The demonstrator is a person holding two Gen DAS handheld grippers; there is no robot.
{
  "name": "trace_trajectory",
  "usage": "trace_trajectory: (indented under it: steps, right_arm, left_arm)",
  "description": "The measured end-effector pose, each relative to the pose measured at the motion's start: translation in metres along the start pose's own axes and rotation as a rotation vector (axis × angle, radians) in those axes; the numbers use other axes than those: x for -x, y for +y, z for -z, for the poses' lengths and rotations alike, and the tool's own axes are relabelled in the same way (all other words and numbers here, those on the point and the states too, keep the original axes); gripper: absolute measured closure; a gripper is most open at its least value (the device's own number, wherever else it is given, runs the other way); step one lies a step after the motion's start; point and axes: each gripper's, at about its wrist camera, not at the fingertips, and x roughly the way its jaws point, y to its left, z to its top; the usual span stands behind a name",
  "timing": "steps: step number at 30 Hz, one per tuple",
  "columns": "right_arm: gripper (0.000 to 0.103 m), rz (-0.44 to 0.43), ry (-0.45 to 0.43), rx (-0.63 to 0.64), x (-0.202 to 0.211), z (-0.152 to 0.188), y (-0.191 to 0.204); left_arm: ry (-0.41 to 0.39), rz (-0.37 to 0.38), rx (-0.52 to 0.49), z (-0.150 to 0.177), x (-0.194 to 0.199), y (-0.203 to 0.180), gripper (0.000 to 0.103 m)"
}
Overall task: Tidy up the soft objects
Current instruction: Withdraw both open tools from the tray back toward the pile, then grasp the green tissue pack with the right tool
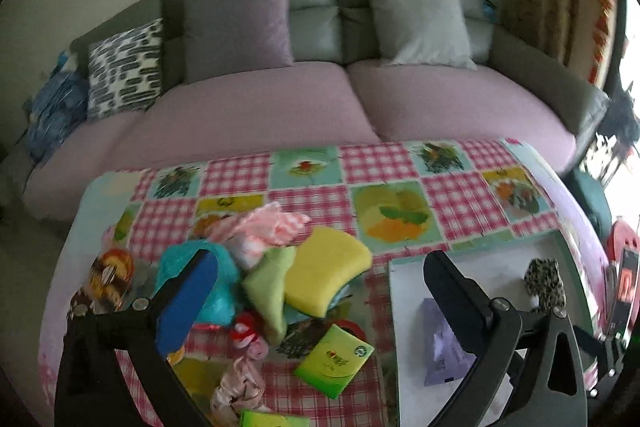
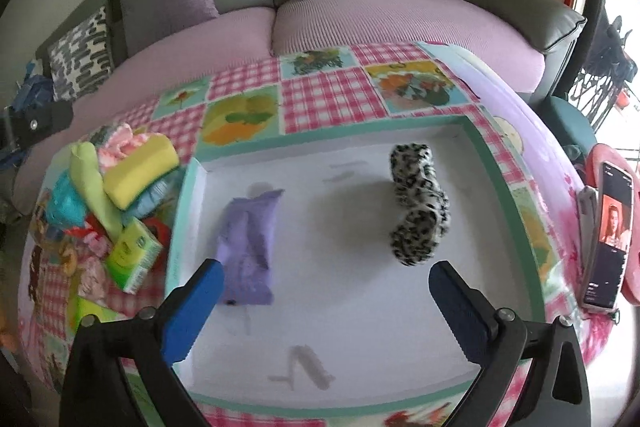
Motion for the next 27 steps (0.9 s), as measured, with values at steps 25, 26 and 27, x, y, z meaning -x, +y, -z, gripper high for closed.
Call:
trace_trajectory:
  steps: [25,26,27]
  right_arm:
    - [0.000,-0.139,-0.141,0.057,0.015,0.012,0.099]
    - [0.000,-0.139,-0.139,0.062,0.014,0.012,0.103]
    - [0.000,-0.142,-0.136,0.063,0.014,0.013,0.106]
  left_arm:
    - [-0.014,-0.153,0.207,0.069,0.020,0.110,0.000]
    - [-0.015,-0.158,0.197,0.070,0.020,0.110,0.000]
    - [-0.014,-0.159,0.192,0.072,0.020,0.111,0.000]
